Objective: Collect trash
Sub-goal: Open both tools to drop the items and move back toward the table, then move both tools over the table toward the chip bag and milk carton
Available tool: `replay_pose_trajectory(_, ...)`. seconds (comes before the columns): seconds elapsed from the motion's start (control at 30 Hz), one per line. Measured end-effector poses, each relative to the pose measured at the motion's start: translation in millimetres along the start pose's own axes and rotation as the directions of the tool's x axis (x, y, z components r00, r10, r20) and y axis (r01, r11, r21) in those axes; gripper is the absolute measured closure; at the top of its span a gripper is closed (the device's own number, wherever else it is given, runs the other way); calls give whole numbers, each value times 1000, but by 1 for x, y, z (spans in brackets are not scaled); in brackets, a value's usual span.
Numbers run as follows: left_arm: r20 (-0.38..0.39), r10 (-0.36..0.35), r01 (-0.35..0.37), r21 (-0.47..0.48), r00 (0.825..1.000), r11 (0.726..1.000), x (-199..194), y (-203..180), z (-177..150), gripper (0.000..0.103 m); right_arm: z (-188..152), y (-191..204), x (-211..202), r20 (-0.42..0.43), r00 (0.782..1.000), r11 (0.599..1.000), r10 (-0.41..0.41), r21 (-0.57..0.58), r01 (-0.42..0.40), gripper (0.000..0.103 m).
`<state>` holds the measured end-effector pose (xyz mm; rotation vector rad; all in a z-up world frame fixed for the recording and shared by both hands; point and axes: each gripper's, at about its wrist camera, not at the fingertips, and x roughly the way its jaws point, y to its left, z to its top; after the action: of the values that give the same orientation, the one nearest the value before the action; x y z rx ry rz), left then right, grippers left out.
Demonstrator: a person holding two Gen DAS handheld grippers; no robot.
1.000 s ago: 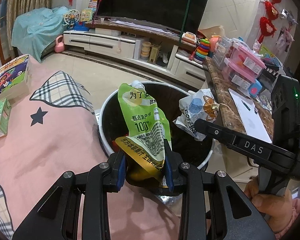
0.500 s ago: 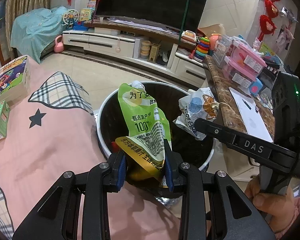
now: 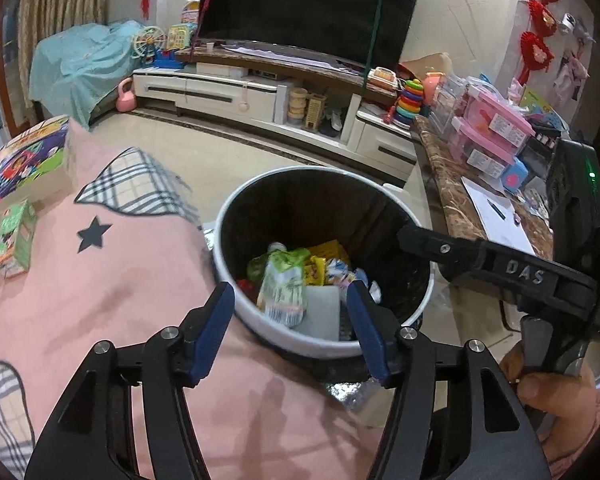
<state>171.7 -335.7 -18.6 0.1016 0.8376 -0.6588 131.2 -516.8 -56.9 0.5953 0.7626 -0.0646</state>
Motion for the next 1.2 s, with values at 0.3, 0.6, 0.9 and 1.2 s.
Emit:
replay_pose_trajectory(0.3,32,66,-62,-109,997,992,-30,42,-36,32,-14,30,-14,47,999,999,27,-40,-26,28)
replay_pose_trajectory(0.6,24,161,-151,-241,987,959,-62,98,-82,27,-47,78,-6,49,995,992,88,-99,-83,16)
replay_pose_trajectory(0.9,21,237,-214,-361,971,908,-91,147,-113,17,-83,119,20,-25,988,977,154,-144,-156,9)
replay_pose_trajectory(1.2,8,307,-274,-431,952,860,-114,181,-138,16,-114,152,44,-85,984,965,154,-200,-168,9)
